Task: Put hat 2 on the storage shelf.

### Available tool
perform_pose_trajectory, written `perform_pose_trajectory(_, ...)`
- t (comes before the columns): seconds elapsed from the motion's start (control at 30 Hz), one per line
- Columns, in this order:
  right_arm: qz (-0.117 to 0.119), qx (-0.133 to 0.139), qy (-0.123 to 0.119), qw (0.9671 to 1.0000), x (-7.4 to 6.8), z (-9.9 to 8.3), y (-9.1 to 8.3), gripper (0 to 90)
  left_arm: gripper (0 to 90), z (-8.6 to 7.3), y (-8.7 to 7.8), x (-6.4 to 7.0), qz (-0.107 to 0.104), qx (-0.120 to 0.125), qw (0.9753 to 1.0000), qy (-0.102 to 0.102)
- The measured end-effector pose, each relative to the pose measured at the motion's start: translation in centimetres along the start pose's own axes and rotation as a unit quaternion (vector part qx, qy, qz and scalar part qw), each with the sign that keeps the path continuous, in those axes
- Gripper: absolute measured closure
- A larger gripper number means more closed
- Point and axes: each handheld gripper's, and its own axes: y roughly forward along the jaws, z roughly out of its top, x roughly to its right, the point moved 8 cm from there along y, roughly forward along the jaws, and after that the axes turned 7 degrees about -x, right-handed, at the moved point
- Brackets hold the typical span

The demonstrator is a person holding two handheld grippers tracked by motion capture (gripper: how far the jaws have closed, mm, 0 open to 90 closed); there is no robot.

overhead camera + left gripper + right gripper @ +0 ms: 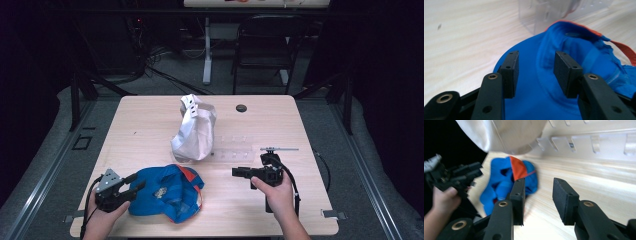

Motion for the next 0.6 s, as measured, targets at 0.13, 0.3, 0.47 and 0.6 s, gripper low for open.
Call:
perform_pose_trajectory(0.13, -0.033, 0.026, -0.028, 0.9987, 0.5, -1.9, 1.3, 60.2, 56.2, -0.7, -0.1, -1.0, 0.006, -0.003, 0.9997, -0.025)
perform_pose_trajectory(0.3, -0.038, -0.009, -0.033, 0.9987, 0.9, -4.0, 3.0, 60.0, 54.0, -1.0, -0.2, -1.0, 0.025, -0.005, 0.9993, -0.029)
perform_pose_trajectory(0.47, -0.043, -0.001, -0.042, 0.9982, 1.0, -3.9, 4.1, 55.1, 52.1, -1.3, 0.0, -1.3, 0.029, -0.007, 0.9991, -0.032)
perform_pose_trajectory(0.6, -0.044, -0.007, -0.047, 0.9979, 1.1, -3.9, 5.0, 55.2, 50.1, -1.5, -0.2, -1.7, 0.031, -0.008, 0.9987, -0.038)
